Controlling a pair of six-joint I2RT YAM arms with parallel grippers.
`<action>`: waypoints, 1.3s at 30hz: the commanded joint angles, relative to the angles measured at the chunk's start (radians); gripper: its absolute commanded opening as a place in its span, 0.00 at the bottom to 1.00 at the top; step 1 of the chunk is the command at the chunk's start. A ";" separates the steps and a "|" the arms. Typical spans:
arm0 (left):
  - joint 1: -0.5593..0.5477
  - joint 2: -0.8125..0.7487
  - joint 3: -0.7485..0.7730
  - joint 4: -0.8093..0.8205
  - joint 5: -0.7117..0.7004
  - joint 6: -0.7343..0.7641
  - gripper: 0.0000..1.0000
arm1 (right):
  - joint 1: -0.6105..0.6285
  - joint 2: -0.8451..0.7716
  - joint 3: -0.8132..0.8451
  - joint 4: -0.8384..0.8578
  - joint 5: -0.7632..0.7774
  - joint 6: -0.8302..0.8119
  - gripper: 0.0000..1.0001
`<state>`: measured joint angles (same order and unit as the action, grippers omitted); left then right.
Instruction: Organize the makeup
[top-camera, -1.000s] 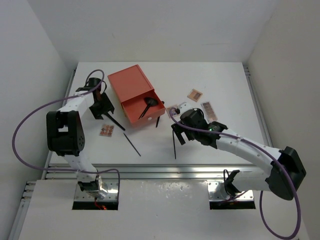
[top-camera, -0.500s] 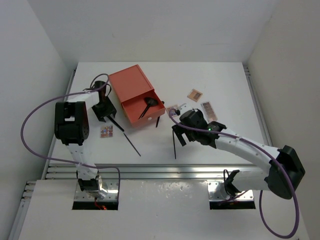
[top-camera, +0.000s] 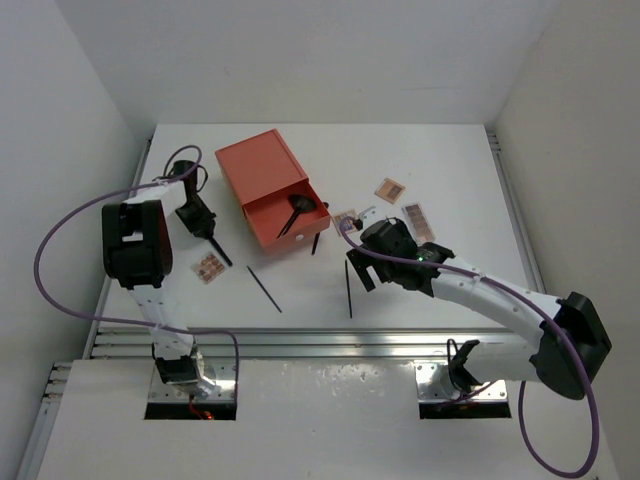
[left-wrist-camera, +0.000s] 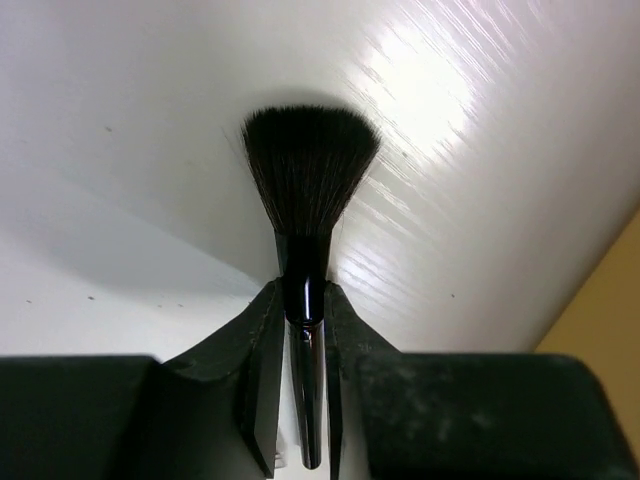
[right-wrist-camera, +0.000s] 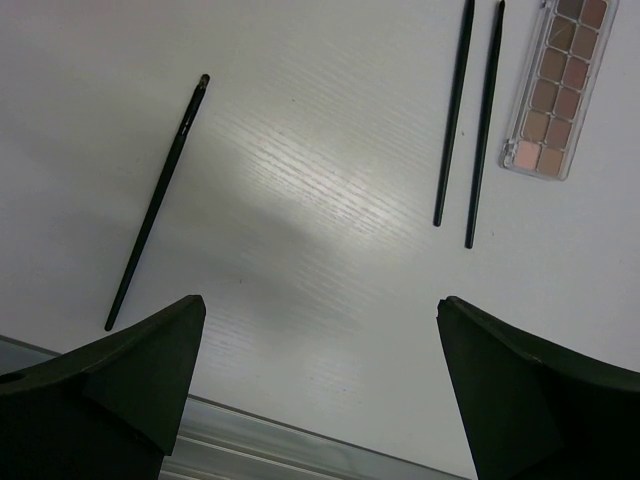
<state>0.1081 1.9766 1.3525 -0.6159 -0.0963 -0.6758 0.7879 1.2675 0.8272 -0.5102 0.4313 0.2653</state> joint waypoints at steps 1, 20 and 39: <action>0.037 0.028 0.025 0.004 0.032 -0.015 0.10 | 0.001 -0.025 0.027 0.004 0.021 0.011 1.00; -0.172 -0.394 0.317 0.147 -0.025 0.594 0.00 | 0.002 -0.033 0.007 0.015 0.004 0.006 1.00; -0.640 -0.260 0.284 -0.022 -0.020 0.774 0.00 | 0.004 -0.083 -0.040 0.015 0.003 0.029 1.00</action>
<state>-0.5243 1.7462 1.6497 -0.6369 -0.0662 0.0746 0.7879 1.2316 0.8062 -0.5076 0.4191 0.2699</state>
